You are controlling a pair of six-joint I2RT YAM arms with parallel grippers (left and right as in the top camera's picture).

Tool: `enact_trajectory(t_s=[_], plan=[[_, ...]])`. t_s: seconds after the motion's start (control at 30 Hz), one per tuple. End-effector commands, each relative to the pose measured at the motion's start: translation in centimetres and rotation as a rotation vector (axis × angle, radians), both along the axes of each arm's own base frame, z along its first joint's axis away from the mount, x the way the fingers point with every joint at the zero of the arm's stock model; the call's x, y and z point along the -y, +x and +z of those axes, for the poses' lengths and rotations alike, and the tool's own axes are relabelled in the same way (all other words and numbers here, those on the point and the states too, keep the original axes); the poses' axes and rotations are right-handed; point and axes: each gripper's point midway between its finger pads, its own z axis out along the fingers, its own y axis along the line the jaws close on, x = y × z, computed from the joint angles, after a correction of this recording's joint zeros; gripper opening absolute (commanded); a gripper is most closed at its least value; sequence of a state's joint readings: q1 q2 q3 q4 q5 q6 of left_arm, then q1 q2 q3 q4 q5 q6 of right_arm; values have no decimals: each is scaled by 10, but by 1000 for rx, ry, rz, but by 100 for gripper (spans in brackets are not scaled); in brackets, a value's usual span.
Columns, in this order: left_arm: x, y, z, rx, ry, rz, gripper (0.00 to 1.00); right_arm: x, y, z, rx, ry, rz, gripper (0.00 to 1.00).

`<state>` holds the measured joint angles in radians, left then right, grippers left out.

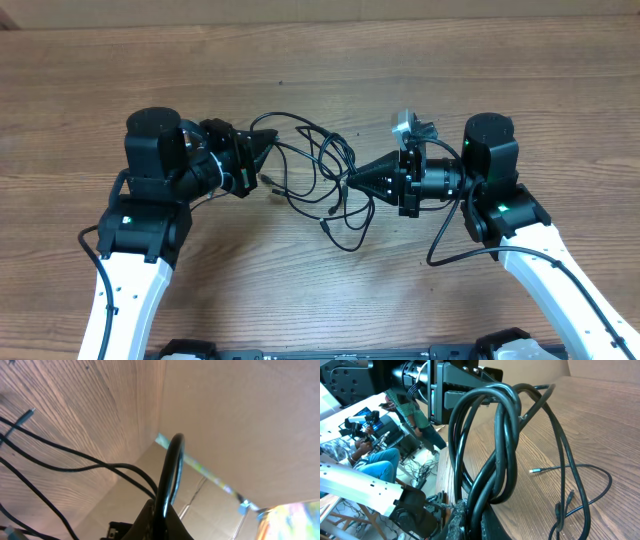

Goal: Untangle cables

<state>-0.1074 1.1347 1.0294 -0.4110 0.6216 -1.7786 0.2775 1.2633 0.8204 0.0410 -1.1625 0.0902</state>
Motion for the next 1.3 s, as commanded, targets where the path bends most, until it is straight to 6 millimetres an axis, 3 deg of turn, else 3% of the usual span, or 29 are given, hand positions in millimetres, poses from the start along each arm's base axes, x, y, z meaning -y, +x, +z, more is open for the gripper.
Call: enact_trajectory(t_s=[0.0, 0.3, 0.53, 0.73, 0.93, 1.27], plan=[[-17, 10, 7, -50, -63, 111, 4, -1, -3, 6, 16, 9, 15, 4], [-35, 19, 3, -156, -160, 281, 4, -1, -3, 5, 7, 6, 15, 4], [-39, 21, 1, -157, -146, 308, 4, -1, -3, 5, 7, 6, 15, 4], [-56, 24, -10, -178, -95, 405, 4, -1, -3, 5, 14, 5, 16, 4], [-63, 38, 9, -72, -101, 447, 4, -1, -3, 5, 13, 5, 16, 4], [-91, 46, 8, -38, -41, 598, 4, -1, -5, 1, -16, -3, 17, 4]])
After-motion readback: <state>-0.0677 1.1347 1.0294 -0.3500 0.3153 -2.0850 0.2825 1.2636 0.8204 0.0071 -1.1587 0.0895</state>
